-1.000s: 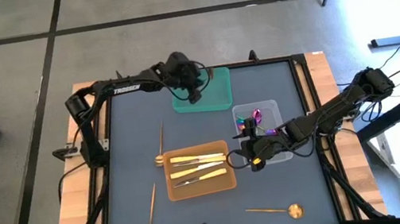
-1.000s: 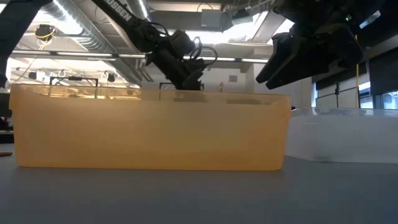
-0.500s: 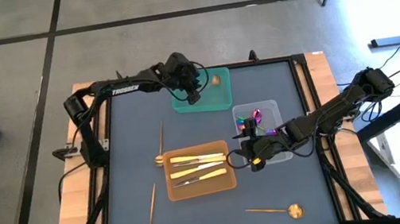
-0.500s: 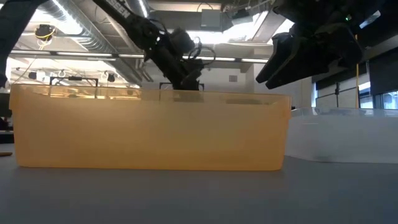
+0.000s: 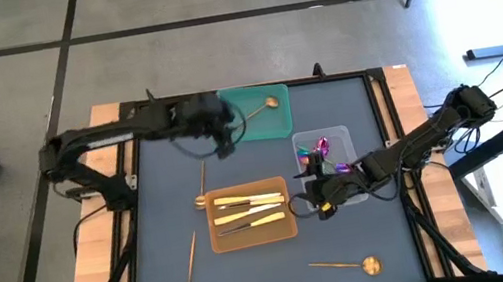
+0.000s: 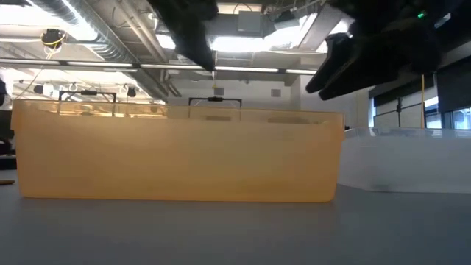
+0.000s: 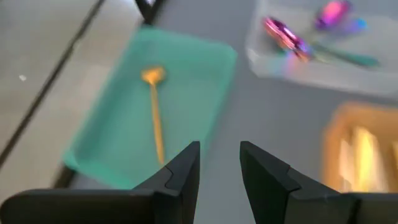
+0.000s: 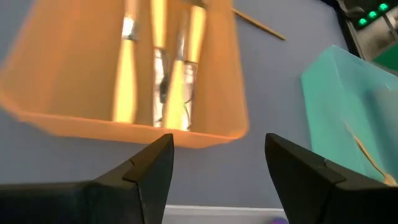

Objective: Sort silverware by color (type)
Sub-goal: Put the gold spoon into the green bin

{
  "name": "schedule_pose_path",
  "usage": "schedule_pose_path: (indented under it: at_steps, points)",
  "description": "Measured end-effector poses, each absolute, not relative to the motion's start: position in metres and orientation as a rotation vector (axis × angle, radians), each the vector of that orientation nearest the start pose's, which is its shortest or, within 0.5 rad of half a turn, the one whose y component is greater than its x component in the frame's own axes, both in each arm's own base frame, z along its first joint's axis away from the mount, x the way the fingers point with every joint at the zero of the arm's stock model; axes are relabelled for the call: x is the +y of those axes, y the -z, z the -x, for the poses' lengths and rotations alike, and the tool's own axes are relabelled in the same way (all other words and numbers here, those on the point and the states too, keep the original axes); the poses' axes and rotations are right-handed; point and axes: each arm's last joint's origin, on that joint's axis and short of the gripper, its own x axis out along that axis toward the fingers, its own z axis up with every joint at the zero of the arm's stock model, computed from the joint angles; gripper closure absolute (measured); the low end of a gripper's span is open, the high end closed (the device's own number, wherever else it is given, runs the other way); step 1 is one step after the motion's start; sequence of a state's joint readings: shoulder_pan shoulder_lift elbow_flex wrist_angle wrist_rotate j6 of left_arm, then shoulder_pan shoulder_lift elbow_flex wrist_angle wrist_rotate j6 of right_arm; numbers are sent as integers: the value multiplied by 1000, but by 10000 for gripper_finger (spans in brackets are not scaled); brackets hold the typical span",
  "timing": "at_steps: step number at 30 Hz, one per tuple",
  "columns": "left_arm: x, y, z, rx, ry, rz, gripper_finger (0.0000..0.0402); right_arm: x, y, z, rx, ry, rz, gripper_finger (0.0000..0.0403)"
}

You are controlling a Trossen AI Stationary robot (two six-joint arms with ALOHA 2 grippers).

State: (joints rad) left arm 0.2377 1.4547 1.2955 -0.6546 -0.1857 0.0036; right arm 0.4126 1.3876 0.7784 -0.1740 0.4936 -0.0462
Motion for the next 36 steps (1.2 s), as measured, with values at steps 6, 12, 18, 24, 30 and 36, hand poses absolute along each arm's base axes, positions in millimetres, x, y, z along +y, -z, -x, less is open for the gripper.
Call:
schedule_pose_path:
  at_steps: [6, 12, 18, 24, 30, 36]
  points:
    - [19, -310, -269, 878, -450, 163, 292, 121, -207, -245, 676, 33, 431, 164]
    - [-36, -288, -249, 937, -459, 324, 292, 137, -207, -236, 657, -10, 431, 164]
    - [-87, -278, -228, 992, -480, 493, 292, 140, -207, -234, 655, -11, 382, 164]
    - [-133, -277, -205, 975, -477, 673, 292, 140, -207, -234, 655, -4, 360, 164]
    - [-162, -262, -197, 1019, -539, 800, 292, 140, -207, -234, 655, -11, 390, 164]
    - [-188, -233, -198, 1167, -616, 833, 292, 139, -207, -234, 656, 12, 431, 164]
